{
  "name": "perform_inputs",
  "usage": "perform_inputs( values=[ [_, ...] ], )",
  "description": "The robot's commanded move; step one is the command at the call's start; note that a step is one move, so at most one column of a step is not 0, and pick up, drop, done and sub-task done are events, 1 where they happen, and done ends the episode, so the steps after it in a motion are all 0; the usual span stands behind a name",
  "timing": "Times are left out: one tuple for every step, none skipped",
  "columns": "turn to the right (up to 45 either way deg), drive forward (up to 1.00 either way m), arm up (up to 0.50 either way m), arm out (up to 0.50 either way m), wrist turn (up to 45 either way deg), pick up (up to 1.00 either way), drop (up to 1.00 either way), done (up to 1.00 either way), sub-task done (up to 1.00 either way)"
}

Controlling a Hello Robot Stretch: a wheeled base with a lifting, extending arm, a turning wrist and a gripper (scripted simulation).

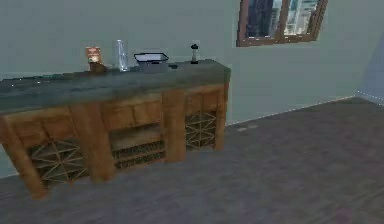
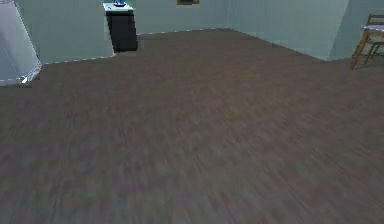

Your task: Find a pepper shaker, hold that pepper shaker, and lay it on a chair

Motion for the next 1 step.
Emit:
perform_inputs(
  values=[
    [0.0,1.00,0.00,0.00,0.0,0.00,0.00,0.00,0.00]
  ],
)
